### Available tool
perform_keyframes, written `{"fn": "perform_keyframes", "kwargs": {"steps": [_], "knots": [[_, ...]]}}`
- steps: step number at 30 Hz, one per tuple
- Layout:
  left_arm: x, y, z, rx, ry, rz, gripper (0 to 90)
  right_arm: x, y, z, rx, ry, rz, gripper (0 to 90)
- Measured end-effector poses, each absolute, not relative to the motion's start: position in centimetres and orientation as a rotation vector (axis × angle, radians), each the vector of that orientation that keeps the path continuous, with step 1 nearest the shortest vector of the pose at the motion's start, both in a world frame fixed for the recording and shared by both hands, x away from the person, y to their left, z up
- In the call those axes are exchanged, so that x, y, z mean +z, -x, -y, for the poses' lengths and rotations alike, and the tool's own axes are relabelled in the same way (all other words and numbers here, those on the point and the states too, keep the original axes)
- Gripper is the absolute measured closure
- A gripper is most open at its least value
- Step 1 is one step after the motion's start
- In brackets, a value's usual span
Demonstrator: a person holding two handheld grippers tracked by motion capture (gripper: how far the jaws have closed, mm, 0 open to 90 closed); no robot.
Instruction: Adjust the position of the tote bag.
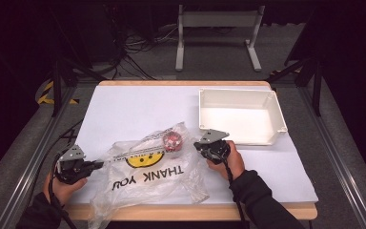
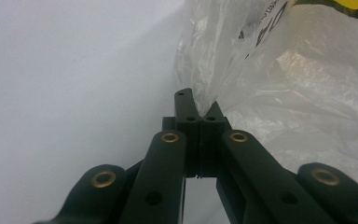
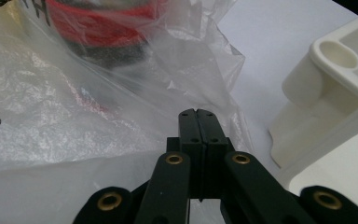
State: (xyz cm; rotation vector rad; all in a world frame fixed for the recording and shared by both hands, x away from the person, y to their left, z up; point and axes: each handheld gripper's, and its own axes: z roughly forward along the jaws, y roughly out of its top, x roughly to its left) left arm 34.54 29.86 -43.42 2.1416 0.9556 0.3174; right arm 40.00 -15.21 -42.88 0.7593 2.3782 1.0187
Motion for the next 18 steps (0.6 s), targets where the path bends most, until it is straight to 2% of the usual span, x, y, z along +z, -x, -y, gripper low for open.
{"fn": "perform_keyframes", "kwargs": {"steps": [3, 5, 6, 8, 10, 11, 12, 13, 14, 16, 17, 18], "knots": [[-43.5, -34.6, -29.6, 0.328, -2.13, -0.95, 89.6, -42.8, -40.0, 15.7, 1.031, -0.769, -2.372, 90.0], [-43.6, -34.7, -29.3, 0.338, -2.136, -0.936, 86.8, -42.7, -40.0, 15.9, 1.046, -0.774, -2.376, 86.9], [-43.5, -34.6, -29.0, 0.345, -2.128, -0.918, 85.6, -42.4, -39.6, 16.5, 1.076, -0.762, -2.377, 80.8], [-43.3, -34.5, -28.6, 0.346, -2.123, -0.906, 84.6, -42.2, -39.3, 16.8, 1.076, -0.762, -2.371, 79.5], [-43.1, -34.3, -28.3, 0.349, -2.109, -0.875, 80.3, -41.7, -38.8, 17.5, 1.121, -0.761, -2.363, 69.5], [-43.0, -34.2, -28.1, 0.343, -2.098, -0.872, 74.5, -41.1, -38.2, 18.1, 1.153, -0.747, -2.348, 67.9], [-42.9, -34.1, -27.9, 0.367, -2.099, -0.857, 74.5, -41.1, -38.2, 18.1, 1.153, -0.747, -2.348, 67.9], [-42.6, -33.9, -27.5, 0.383, -2.094, -0.842, 61.5, -40.1, -37.5, 18.7, 1.183, -0.748, -2.319, 62.4], [-42.5, -33.8, -27.5, 0.38, -2.085, -0.826, 60.4, -39.6, -37.1, 18.9, 1.201, -0.741, -2.31, 61.1], [-42.4, -33.7, -27.3, 0.385, -2.075, -0.823, 47.2, -38.9, -36.3, 19.2, 1.216, -0.732, -2.296, 58.2], [-42.4, -33.6, -27.0, 0.399, -2.07, -0.838, 47.2, -38.9, -36.3, 19.2, 1.216, -0.732, -2.296, 58.2], [-42.3, -33.8, -26.9, 0.413, -2.069, -0.849, 40.9, -38.5, -35.7, 19.3, 1.229, -0.733, -2.302, 57.3]]}}
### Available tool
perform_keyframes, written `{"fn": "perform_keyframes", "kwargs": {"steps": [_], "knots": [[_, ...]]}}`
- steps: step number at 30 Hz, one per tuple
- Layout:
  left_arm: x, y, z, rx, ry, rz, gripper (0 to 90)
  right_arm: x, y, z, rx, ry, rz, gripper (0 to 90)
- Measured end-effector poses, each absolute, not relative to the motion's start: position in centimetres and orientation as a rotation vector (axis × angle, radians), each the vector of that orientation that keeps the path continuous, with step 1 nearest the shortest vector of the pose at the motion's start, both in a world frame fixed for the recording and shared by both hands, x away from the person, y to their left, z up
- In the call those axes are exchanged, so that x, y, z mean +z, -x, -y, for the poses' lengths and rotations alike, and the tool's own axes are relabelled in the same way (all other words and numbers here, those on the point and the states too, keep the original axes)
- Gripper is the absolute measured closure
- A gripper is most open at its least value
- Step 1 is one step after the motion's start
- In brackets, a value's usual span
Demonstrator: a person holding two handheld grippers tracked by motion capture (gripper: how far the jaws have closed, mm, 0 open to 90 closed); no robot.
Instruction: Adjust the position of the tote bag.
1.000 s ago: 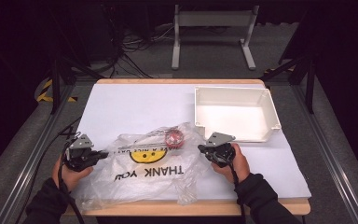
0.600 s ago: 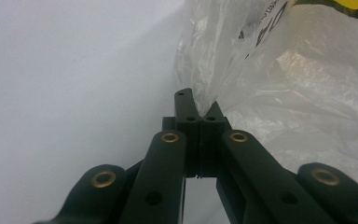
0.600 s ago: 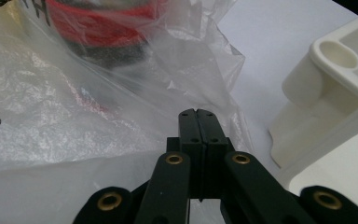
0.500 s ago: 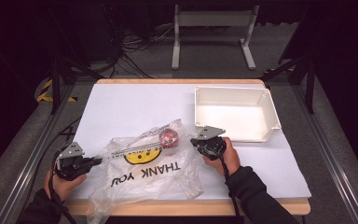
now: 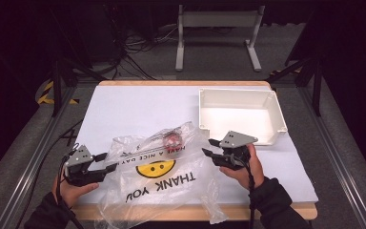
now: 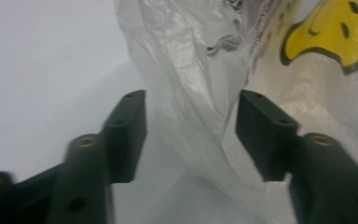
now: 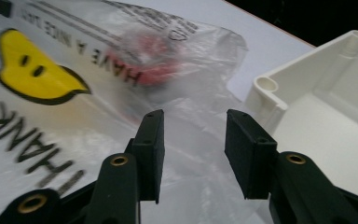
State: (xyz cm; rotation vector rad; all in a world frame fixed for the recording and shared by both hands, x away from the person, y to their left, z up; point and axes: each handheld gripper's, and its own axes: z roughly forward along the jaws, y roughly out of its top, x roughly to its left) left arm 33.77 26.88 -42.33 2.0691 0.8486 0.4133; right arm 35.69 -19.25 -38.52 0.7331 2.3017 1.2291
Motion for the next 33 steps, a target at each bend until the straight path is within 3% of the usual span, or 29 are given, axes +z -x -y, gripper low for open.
{"fn": "perform_keyframes", "kwargs": {"steps": [1, 6, 7, 10, 13, 17, 22, 33], "knots": [[-42.4, -33.9, -26.7, 0.394, -2.06, -0.857, 35.7, -38.2, -34.5, 19.2, 1.247, -0.709, -2.334, 52.2], [-42.9, -34.8, -25.9, 0.37, -2.061, -0.874, 33.8, -38.5, -31.9, 19.0, 1.211, -0.664, -2.426, 40.5], [-42.9, -35.0, -25.8, 0.363, -2.066, -0.868, 36.2, -38.8, -31.4, 19.0, 1.197, -0.671, -2.445, 35.0], [-43.0, -35.4, -25.4, 0.365, -2.08, -0.876, 47.3, -40.3, -30.6, 19.3, 1.123, -0.693, -2.501, 30.8], [-43.3, -36.1, -25.2, 0.324, -2.083, -0.852, 62.7, -42.1, -30.8, 19.9, 1.027, -0.743, -2.548, 30.9], [-43.7, -36.8, -24.8, 0.32, -2.105, -0.83, 79.4, -43.2, -31.6, 20.4, 0.951, -0.802, -2.574, 46.3], [-44.2, -37.9, -23.9, 0.314, -2.146, -0.817, 88.0, -43.6, -32.3, 21.2, 0.949, -0.818, -2.563, 86.6], [-44.1, -39.3, -22.5, 0.329, -2.145, -0.807, 87.8, -42.7, -34.7, 22.7, 0.966, -0.884, -2.387, 89.2]]}}
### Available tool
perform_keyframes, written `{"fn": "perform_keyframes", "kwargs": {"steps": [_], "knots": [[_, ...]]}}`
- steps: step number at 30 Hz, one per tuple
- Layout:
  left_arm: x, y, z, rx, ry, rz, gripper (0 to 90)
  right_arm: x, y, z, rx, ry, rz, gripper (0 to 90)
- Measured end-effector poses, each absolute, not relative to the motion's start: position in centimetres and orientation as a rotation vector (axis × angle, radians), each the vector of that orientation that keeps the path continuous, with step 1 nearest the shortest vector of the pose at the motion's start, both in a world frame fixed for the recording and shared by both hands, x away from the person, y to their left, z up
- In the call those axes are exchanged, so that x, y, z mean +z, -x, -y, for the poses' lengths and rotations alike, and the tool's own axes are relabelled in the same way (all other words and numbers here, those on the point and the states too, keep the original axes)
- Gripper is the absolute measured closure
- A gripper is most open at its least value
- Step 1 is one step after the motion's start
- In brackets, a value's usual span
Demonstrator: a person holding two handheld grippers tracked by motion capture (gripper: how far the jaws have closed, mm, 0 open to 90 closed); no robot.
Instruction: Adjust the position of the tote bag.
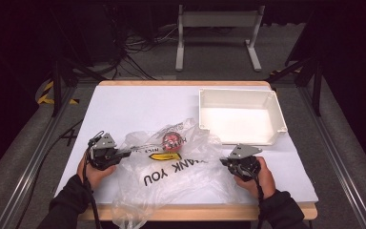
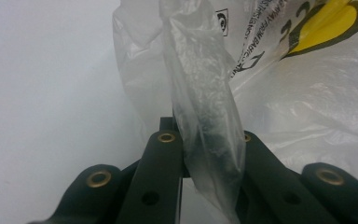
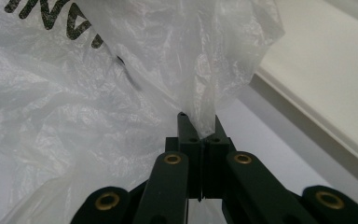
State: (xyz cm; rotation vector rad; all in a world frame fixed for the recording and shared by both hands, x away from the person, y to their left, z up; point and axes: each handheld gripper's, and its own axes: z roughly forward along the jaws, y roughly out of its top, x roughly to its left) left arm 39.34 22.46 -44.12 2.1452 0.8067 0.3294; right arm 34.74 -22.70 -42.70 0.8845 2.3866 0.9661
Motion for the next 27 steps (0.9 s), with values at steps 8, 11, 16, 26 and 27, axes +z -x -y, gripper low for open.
{"fn": "perform_keyframes", "kwargs": {"steps": [8, 11, 16, 26, 27], "knots": [[-44.2, -40.2, -22.5, 0.385, -2.145, -0.837, 79.4, -42.7, -35.4, 22.4, 0.973, -0.864, -2.363, 84.0], [-43.8, -39.9, -23.0, 0.404, -2.125, -0.842, 68.7, -42.4, -35.7, 22.4, 0.994, -0.855, -2.349, 80.7], [-43.0, -39.0, -24.1, 0.444, -2.084, -0.87, 43.1, -42.3, -35.8, 22.3, 1.019, -0.86, -2.334, 69.7], [-40.3, -36.2, -25.5, 0.537, -1.993, -0.805, 13.2, -40.3, -35.1, 22.4, 1.134, -0.807, -2.242, 46.6], [-40.1, -35.9, -25.7, 0.55, -1.982, -0.795, 12.6, -40.0, -34.9, 22.5, 1.147, -0.809, -2.235, 46.3]]}}
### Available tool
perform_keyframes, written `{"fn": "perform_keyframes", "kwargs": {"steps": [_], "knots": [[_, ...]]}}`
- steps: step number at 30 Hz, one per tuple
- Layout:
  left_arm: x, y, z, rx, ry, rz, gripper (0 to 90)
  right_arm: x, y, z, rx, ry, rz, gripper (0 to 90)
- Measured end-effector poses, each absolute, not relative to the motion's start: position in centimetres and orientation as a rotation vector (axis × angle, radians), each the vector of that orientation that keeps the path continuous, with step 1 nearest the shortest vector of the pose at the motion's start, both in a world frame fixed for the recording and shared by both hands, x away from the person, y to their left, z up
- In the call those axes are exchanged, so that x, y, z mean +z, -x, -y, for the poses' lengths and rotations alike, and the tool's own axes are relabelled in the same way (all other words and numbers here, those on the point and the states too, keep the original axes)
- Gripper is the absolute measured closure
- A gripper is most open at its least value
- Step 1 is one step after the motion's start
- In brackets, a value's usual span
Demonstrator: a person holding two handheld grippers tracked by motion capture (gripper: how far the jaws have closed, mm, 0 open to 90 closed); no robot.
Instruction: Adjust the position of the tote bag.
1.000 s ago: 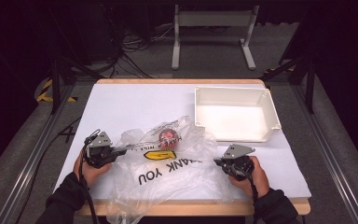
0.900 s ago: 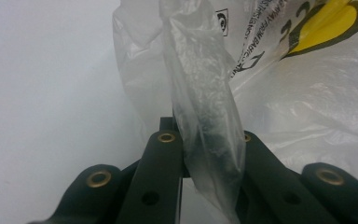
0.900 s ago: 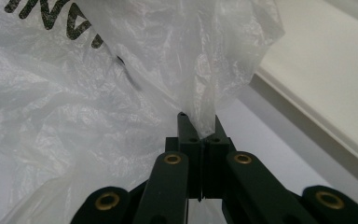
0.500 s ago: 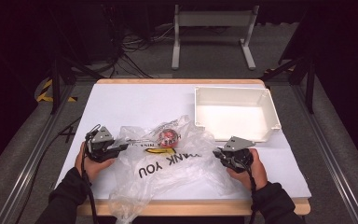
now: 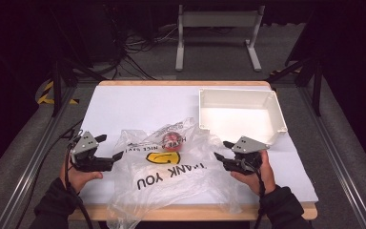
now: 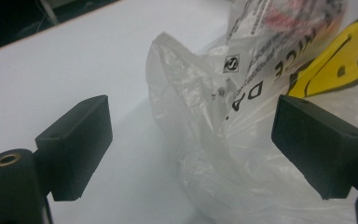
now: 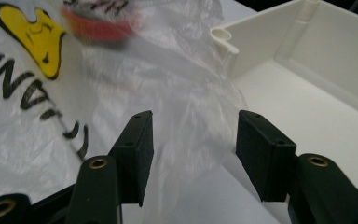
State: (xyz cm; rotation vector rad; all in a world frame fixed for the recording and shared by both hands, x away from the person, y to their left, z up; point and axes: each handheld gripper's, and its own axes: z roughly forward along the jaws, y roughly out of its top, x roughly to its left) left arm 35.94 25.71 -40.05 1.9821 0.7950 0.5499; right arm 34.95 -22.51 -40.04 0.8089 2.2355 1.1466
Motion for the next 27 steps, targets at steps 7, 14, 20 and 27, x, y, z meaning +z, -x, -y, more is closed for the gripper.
{"fn": "perform_keyframes", "kwargs": {"steps": [7, 14, 20, 27], "knots": [[-38.4, -33.3, -25.1, 0.525, -1.963, -0.699, 14.1, -38.2, -33.4, 22.4, 1.212, -0.749, -2.222, 49.1], [-40.0, -30.5, -21.6, 0.354, -2.105, -0.491, 25.5, -37.7, -30.4, 21.4, 1.245, -0.56, -2.38, 60.3], [-41.8, -28.8, -19.9, 0.259, -2.2, -0.423, 30.7, -39.0, -28.8, 19.2, 1.226, -0.395, -2.545, 48.6], [-44.8, -29.9, -18.8, 0.247, -2.329, -0.456, 39.4, -42.2, -30.1, 18.0, 1.079, -0.387, -2.651, 42.5]]}}
